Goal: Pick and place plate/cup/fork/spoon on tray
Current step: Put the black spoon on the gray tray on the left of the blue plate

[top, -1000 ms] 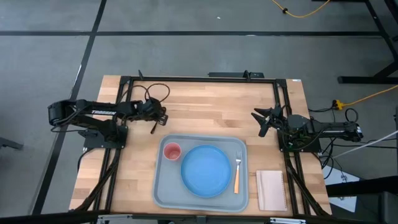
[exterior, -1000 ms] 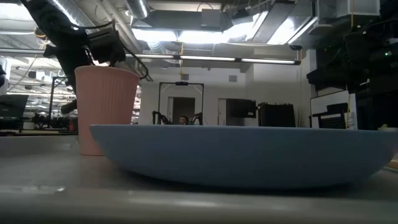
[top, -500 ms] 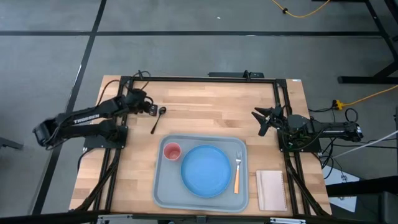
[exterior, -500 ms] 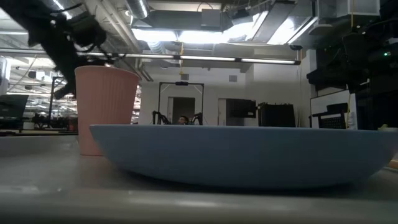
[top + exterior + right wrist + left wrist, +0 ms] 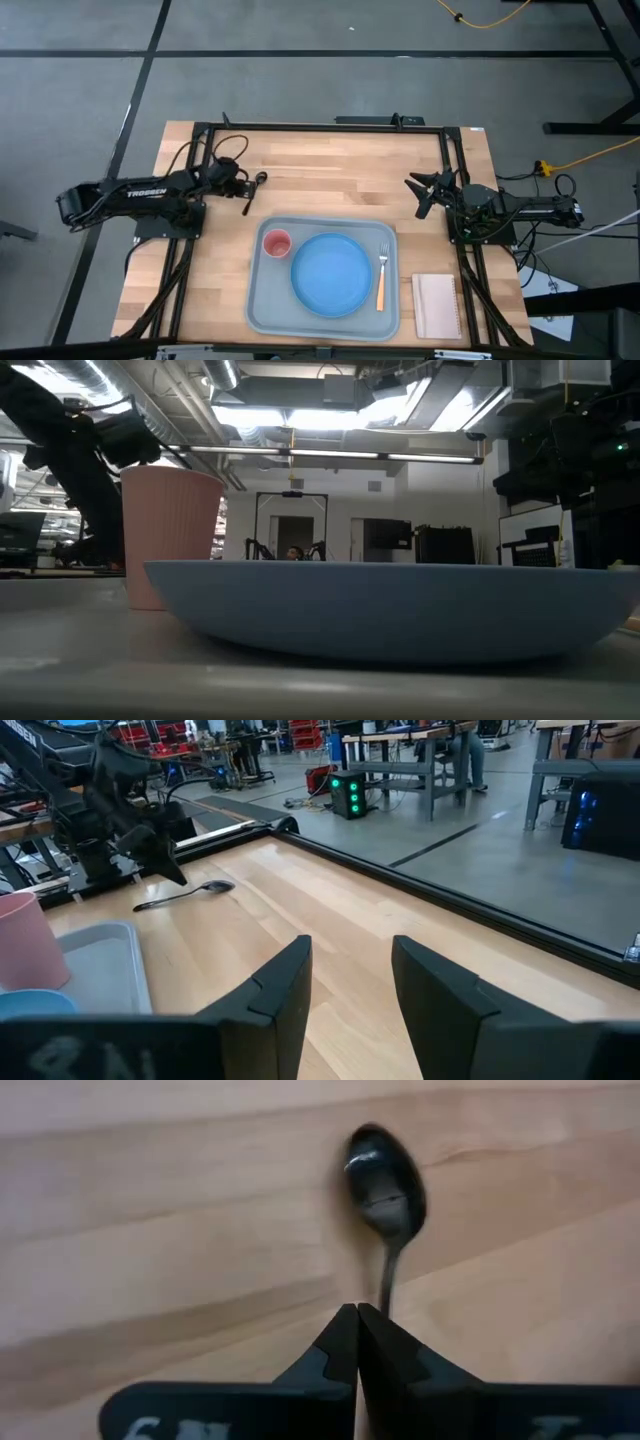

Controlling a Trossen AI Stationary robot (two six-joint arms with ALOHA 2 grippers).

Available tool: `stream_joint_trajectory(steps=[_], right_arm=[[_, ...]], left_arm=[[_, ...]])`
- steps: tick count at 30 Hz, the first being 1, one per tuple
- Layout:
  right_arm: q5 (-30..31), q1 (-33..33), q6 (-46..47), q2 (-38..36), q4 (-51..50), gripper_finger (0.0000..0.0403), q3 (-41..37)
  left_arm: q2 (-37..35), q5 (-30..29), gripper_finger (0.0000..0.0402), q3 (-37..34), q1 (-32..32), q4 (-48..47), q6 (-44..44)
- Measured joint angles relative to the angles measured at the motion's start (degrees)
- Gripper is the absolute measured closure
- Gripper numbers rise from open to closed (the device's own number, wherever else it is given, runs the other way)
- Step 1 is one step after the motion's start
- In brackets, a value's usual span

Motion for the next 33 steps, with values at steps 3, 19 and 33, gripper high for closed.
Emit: stream_joint_trajectory(steps=[3, 19, 33], right_arm=[[0.0, 0.0, -1.0, 0.0, 0.0, 0.0257, 0.0], [-0.1, 0.0, -1.2, 0.0, 0.0, 0.0257, 0.0], [-0.1, 0.0, -1.2, 0.0, -0.1, 0.0257, 0.0]], left_arm=[[2.1, -1.2, 0.0401, 0.0, -1.2, 1.2, -0.8], [15.6, -0.3, 0.0401, 0.1, 0.8, 16.4, 0.2], [22.6, 2.6, 0.0401, 3.7, 1.0, 23.5, 4.3]])
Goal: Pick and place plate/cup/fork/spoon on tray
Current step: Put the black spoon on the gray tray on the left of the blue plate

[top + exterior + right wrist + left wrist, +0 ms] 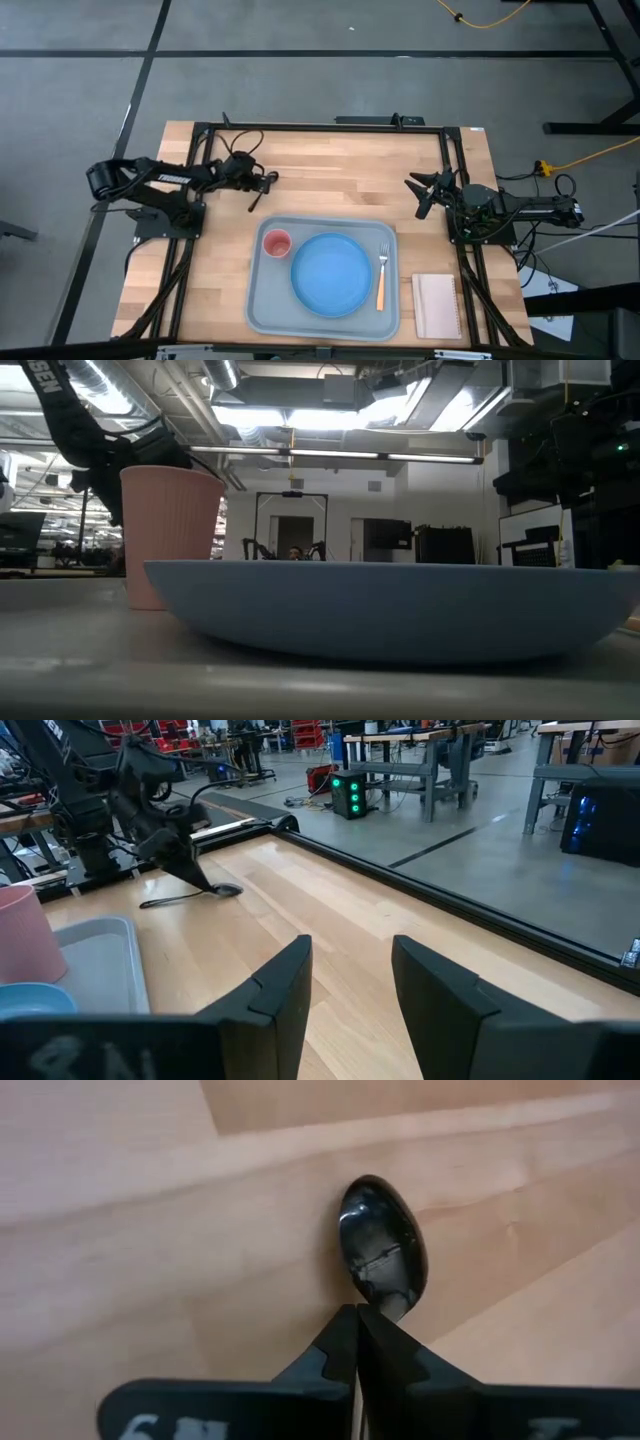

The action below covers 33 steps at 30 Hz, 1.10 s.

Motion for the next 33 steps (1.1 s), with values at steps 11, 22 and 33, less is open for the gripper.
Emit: stream_joint_trajectory(steps=[11, 22, 33], right_arm=[[0.0, 0.0, -2.8, 0.0, 0.0, 0.0257, 0.0], [0.0, 0.0, -5.5, 0.0, -0.1, 0.0257, 0.0], [-0.5, 0.0, -3.0, 0.0, -0.2, 0.0257, 0.0]], left_arm=[[-4.6, 13.7, 0.0401, 2.1, 4.0, 0.0, 1.9], [-7.3, 27.7, 0.0401, 2.1, 0.7, 0.0, -1.8], [-7.3, 28.3, 0.029, 2.1, 0.8, -3.7, 5.8]])
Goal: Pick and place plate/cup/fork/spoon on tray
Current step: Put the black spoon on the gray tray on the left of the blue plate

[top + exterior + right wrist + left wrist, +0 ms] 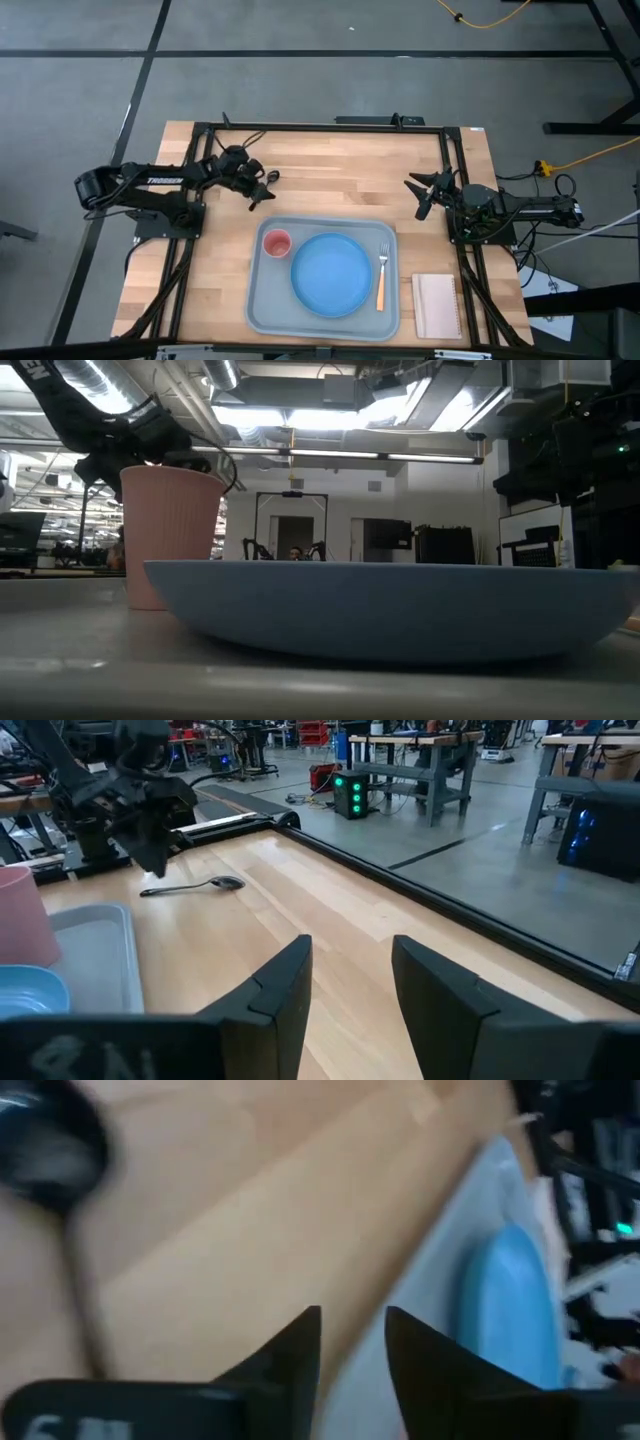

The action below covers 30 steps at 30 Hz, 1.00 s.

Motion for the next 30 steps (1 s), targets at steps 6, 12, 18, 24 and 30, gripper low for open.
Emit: stream_joint_trajectory(steps=[6, 12, 18, 24, 30], right_arm=[[0.0, 0.0, -2.5, 0.0, 0.0, 0.0257, 0.0], [0.0, 0.0, -4.4, 0.0, 0.0, 0.0257, 0.0], [0.0, 0.0, -4.5, 0.0, 0.0, 0.0257, 0.0], [0.0, 0.0, -4.7, 0.0, 0.0, 0.0257, 0.0], [0.0, 0.0, -5.5, 0.0, 0.0, 0.0257, 0.0]], left_arm=[[0.0, 6.0, 0.0275, 0.0, 12.1, -1.7, 2.3], [0.9, 9.0, 0.0274, 0.0, 22.1, -7.2, 6.8], [2.9, 4.8, 0.0274, 0.0, 22.7, -7.1, 10.0], [5.4, -0.9, 0.0276, 0.0, 21.9, -7.0, 11.4], [5.8, 3.6, 0.0274, 0.0, 20.3, -6.5, 12.2]])
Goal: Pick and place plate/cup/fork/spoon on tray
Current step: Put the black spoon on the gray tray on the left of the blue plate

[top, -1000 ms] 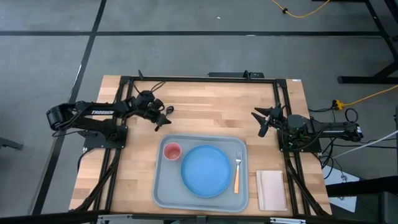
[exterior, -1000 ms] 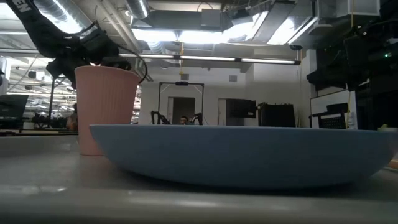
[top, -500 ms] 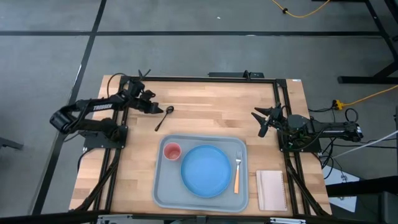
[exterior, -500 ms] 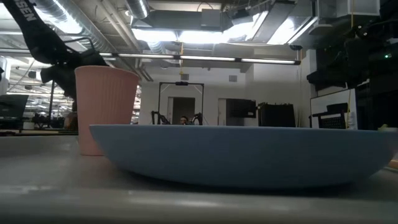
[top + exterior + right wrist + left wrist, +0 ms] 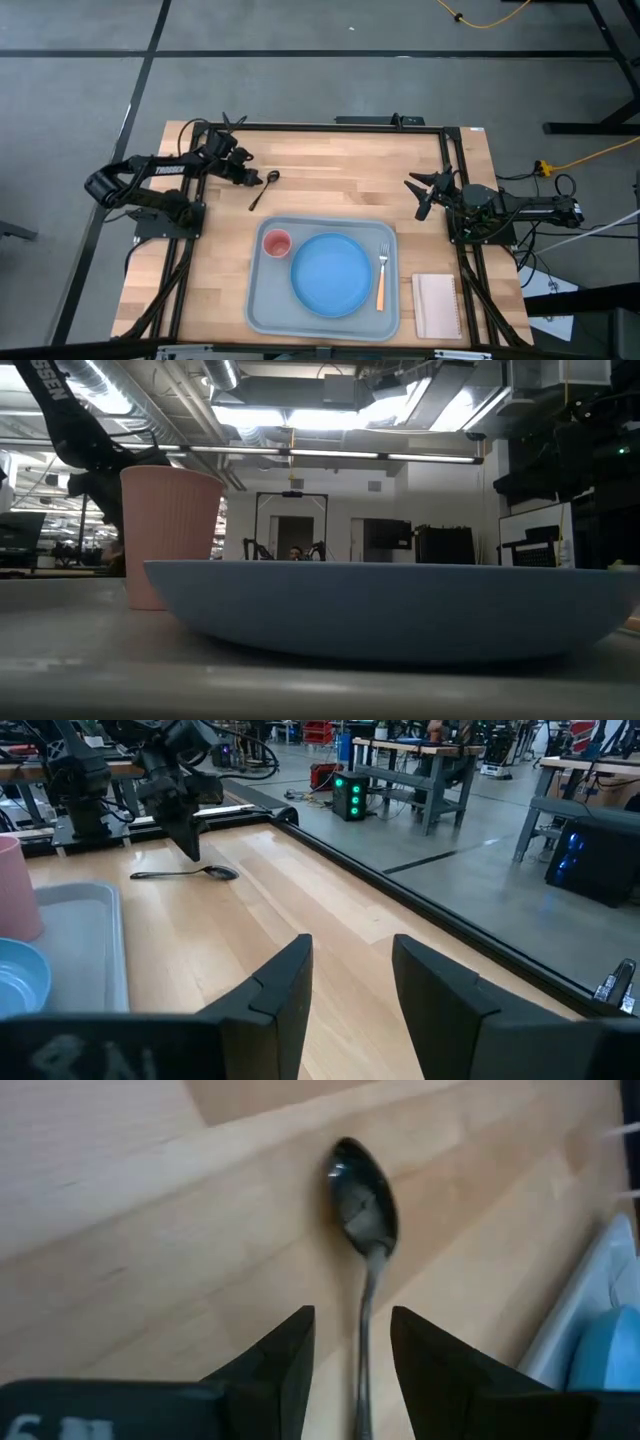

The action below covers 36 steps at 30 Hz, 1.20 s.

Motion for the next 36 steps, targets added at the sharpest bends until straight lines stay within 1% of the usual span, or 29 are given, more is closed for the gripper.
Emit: stream_joint_trajectory(steps=[2, 8, 10, 13, 16, 21, 36], right_arm=[[0.0, 0.0, -0.3, 0.0, 0.0, 0.0257, 0.0], [0.0, 0.0, -0.3, 0.0, 0.0, 0.0257, 0.0], [0.0, 0.0, -0.5, 0.0, 0.0, 0.0257, 0.0], [0.0, 0.0, -0.6, 0.0, 0.0, 0.0257, 0.0], [0.0, 0.0, -0.7, 0.0, 0.0, 0.0257, 0.0], [0.0, 0.0, -0.7, 0.0, 0.0, 0.0257, 0.0], [0.0, 0.0, -0.7, 0.0, 0.0, 0.0257, 0.0]], left_arm=[[0.0, -1.3, 0.0275, 0.0, -1.0, 0.8, 0.0], [0.0, -11.8, 0.0274, 0.0, -4.6, 2.4, -1.4], [0.0, -13.2, 0.0275, 0.0, -5.3, 2.4, -1.5], [0.0, -12.5, 0.0275, 0.0, -5.7, 2.7, -2.0], [0.0, -10.9, 0.0275, 0.0, -5.7, 3.6, -4.3], [0.0, -8.4, 0.0277, 0.0, -5.7, 5.3, -4.4], [0.0, -7.7, 0.0277, 0.0, -5.7, 5.7, -2.6]])
